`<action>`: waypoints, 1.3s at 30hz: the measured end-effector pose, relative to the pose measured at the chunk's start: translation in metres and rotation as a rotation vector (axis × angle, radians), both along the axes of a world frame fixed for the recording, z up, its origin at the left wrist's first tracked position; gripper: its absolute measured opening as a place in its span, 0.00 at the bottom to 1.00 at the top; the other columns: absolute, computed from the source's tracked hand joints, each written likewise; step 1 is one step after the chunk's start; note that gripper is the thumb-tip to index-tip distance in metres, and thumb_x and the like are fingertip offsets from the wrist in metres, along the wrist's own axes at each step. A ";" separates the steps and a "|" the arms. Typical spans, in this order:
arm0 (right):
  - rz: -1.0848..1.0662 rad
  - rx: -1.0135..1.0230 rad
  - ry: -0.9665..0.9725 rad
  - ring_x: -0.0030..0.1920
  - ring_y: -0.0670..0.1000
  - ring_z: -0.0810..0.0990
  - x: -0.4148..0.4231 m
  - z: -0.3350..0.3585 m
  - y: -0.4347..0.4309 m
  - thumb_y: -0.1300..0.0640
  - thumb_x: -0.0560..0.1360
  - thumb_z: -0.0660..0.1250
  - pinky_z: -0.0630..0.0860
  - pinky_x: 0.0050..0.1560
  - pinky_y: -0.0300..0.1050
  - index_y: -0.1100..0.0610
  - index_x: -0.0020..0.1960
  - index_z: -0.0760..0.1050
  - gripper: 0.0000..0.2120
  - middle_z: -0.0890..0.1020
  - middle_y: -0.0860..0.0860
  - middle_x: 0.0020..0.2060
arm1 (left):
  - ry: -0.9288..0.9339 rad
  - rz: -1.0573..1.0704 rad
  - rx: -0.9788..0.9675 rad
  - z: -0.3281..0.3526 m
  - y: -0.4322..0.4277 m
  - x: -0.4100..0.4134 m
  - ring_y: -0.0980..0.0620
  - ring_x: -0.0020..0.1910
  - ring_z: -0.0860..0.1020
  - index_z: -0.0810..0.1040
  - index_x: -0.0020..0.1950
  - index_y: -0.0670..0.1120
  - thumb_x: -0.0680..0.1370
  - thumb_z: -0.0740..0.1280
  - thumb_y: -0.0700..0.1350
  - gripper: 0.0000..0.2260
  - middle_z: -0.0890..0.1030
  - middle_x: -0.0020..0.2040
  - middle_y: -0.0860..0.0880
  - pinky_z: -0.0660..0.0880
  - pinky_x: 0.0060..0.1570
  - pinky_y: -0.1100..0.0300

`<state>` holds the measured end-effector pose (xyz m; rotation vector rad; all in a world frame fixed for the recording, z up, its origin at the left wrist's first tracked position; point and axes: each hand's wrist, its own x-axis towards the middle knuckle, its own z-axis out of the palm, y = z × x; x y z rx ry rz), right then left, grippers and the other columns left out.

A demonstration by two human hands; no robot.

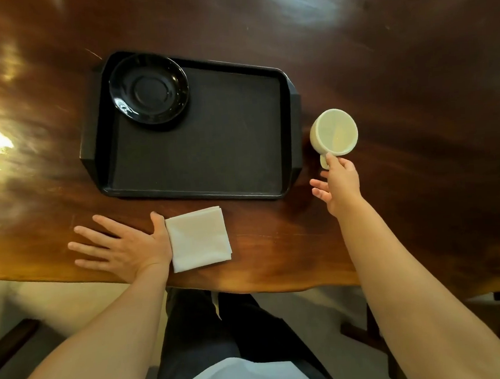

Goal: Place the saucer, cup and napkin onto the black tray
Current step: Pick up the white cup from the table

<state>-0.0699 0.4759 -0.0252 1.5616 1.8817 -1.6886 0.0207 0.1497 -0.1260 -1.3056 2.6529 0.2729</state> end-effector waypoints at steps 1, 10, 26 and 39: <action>-0.027 -0.049 0.004 0.51 0.55 0.83 -0.001 -0.001 -0.001 0.46 0.82 0.63 0.83 0.45 0.47 0.51 0.74 0.66 0.23 0.77 0.55 0.61 | 0.006 0.003 0.004 0.000 0.000 0.000 0.32 0.82 0.46 0.50 0.84 0.44 0.77 0.62 0.68 0.45 0.49 0.84 0.37 0.44 0.78 0.33; -0.230 -0.227 0.038 0.53 0.57 0.82 -0.010 -0.010 -0.001 0.42 0.81 0.62 0.81 0.45 0.49 0.54 0.68 0.72 0.21 0.80 0.55 0.61 | 0.036 0.007 0.004 0.002 -0.001 0.002 0.32 0.82 0.47 0.51 0.84 0.45 0.76 0.61 0.68 0.44 0.50 0.84 0.38 0.45 0.78 0.33; -0.336 -0.368 0.094 0.54 0.58 0.83 -0.015 -0.012 0.014 0.44 0.79 0.67 0.83 0.46 0.48 0.54 0.67 0.71 0.21 0.81 0.58 0.58 | 0.049 0.026 -0.004 0.001 -0.001 0.000 0.33 0.82 0.47 0.51 0.84 0.45 0.76 0.64 0.67 0.44 0.50 0.84 0.38 0.44 0.78 0.34; -0.380 -0.372 0.155 0.54 0.57 0.85 -0.017 -0.009 0.013 0.54 0.78 0.71 0.81 0.35 0.41 0.60 0.64 0.72 0.18 0.81 0.61 0.57 | 0.035 0.021 -0.008 0.002 -0.001 -0.001 0.33 0.82 0.47 0.51 0.84 0.45 0.76 0.63 0.67 0.44 0.50 0.84 0.38 0.44 0.78 0.34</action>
